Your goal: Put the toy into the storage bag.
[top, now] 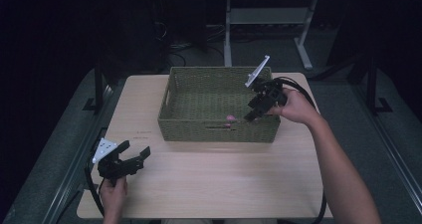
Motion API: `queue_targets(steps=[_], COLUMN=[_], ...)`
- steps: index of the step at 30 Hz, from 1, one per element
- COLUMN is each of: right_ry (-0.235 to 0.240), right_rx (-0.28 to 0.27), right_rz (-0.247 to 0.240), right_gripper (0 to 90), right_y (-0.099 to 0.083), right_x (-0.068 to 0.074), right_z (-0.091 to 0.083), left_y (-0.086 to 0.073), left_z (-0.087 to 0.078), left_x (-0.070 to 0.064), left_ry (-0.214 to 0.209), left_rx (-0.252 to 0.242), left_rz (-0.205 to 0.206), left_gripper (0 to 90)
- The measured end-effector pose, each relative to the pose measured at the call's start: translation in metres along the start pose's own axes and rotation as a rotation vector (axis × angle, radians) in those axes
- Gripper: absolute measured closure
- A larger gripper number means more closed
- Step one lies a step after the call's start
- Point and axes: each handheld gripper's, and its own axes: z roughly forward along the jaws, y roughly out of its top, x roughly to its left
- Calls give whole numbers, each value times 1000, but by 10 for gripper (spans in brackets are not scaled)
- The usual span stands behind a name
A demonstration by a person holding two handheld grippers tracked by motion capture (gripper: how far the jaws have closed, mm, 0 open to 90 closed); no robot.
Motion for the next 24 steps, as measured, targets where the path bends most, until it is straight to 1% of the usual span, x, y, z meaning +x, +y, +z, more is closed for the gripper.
queue_targets(steps=[2, 7, 9, 10, 12, 16, 17, 18, 21, 22, 24], right_ry=[0, -5, -11, -9, -10, -20, -20, -16, -13, -9, -12], right_rx=[-11, -18, -14, -21, -24, -35, -35, -45, -40, -30, -33], right_rz=[3, 6, 2, 0, -1, 3, 3, 4, 7, 10, 5], right_gripper=[318, 311, 307, 307, 307, 304, 304, 303, 303, 302, 302], right_y=[-3, -9, -11, -13, -14, -24, -24, -28, -31, -34, -36], right_x=[2, 6, 8, 11, 12, 18, 18, 21, 23, 25, 27], right_z=[-1, -3, -3, -5, -6, -8, -8, -8, -7, -5, -4], left_y=[0, 0, 0, 0, 0, 0, 0, 0, 0, 0, 0], left_z=[0, 0, 0, 1, 1, 1, 1, 2, 2, 2, 2], left_x=[0, 0, -1, -1, -2, -2, -2, -2, -2, -2, -2], left_ry=[-2, 0, -1, -2, -1, -1, -1, -2, -3, -3, -3], left_rx=[1, 0, 3, 4, 3, 4, 4, 5, 5, 4, 3], left_rz=[2, 0, 3, 4, 3, 3, 3, 3, 3, 4, 3], left_gripper=[129, 128, 128, 128, 128, 128, 128, 128, 128, 128, 128])
